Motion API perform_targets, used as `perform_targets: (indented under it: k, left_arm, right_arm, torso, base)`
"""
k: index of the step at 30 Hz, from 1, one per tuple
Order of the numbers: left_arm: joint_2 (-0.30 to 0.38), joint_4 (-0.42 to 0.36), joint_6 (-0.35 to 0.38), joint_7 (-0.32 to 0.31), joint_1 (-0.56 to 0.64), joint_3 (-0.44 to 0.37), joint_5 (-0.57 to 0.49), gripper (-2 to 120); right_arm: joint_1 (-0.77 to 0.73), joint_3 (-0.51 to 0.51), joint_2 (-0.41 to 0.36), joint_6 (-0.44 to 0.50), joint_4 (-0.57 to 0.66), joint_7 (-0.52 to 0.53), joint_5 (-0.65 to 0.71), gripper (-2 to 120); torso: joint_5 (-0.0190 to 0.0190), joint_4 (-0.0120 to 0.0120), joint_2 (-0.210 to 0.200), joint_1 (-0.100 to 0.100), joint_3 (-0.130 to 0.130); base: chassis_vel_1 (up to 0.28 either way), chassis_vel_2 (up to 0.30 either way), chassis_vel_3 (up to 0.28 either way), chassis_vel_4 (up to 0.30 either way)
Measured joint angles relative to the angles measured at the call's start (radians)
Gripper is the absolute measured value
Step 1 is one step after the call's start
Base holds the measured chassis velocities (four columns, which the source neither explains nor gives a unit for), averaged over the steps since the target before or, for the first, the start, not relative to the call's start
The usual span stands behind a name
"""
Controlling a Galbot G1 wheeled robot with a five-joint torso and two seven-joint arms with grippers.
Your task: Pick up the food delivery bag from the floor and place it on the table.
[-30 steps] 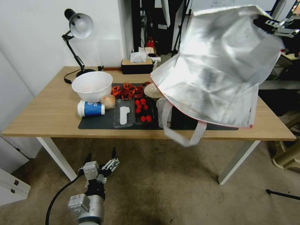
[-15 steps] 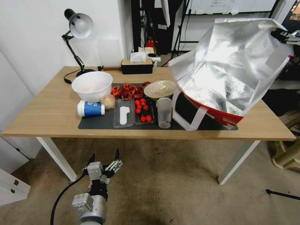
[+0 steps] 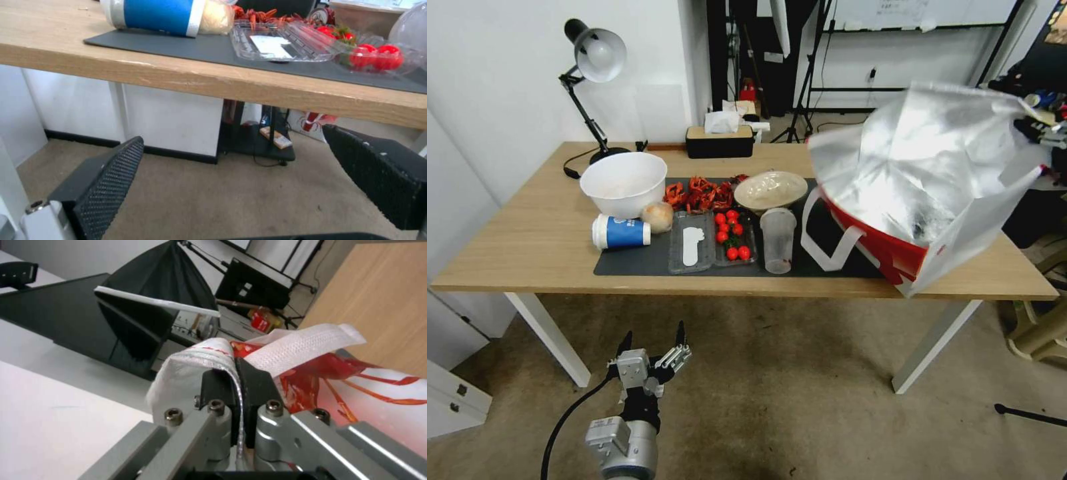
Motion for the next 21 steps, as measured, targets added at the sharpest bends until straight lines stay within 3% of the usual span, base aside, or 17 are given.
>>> perform_targets:
  k: [21]
  left_arm:
    - [-0.011,0.001,-0.017,0.0,0.009,-0.002,0.017,100]
  right_arm:
    - [0.053,-0.056,0.054,0.024,-0.043,0.035,-0.041,0]
  torso:
    - [-0.0001,-0.0001,0.0,0.0,0.0]
  base:
    - [0.0,0.0,0.0,0.0]
